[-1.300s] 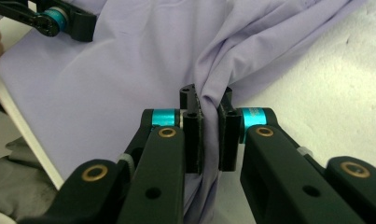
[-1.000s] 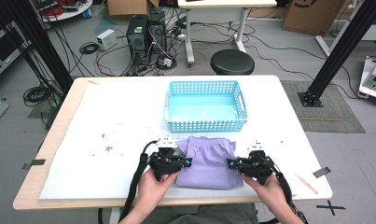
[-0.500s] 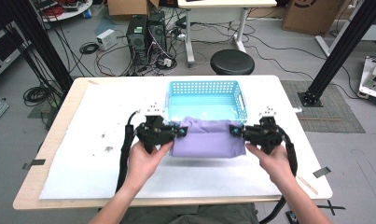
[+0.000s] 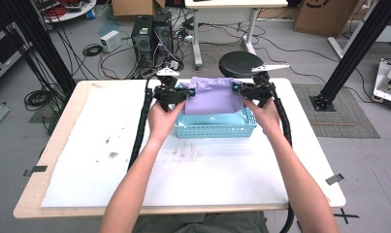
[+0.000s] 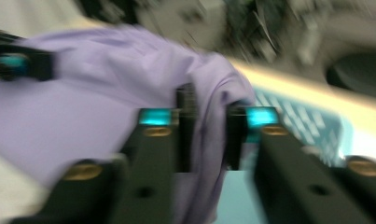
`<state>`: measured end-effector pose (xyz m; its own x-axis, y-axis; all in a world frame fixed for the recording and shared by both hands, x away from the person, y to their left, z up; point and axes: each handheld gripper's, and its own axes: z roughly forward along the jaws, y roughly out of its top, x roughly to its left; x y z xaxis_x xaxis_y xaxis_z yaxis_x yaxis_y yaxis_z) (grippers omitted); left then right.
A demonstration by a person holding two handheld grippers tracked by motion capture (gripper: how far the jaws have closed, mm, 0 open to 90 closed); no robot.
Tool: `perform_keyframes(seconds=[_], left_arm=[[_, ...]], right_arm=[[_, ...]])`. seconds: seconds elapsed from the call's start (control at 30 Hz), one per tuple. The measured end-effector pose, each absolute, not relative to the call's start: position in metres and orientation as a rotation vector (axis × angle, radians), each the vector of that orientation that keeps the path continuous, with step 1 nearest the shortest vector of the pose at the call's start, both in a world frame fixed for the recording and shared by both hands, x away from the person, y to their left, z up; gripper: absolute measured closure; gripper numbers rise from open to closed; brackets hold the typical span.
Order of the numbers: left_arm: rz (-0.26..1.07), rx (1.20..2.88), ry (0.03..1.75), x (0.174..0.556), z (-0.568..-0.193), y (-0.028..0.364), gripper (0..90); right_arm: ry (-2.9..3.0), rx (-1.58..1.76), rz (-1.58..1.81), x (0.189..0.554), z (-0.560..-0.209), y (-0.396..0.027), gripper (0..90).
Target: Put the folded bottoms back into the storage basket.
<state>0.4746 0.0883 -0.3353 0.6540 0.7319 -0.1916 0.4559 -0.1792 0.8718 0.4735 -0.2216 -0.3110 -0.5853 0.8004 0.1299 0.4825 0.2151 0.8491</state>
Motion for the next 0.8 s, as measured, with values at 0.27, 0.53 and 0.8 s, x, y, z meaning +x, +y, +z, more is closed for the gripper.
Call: perform_keyframes(seconds=[0.27,0.53,0.8], left_arm=[[0.467,1.856,1.001,0.464,-0.374,0.114,45.5],[0.541,1.844,0.878,0.416,-0.362,0.132,40.3],[0.521,1.817,0.783,0.376,-0.359,0.139,39.8]], right_arm=[[2.141,1.351,1.146,0.481,-0.351,-0.245,45.7],[2.108,1.254,1.311,0.438,-0.348,-0.263,42.7],[2.154,1.161,1.38,0.405,-0.348,-0.266,39.4]])
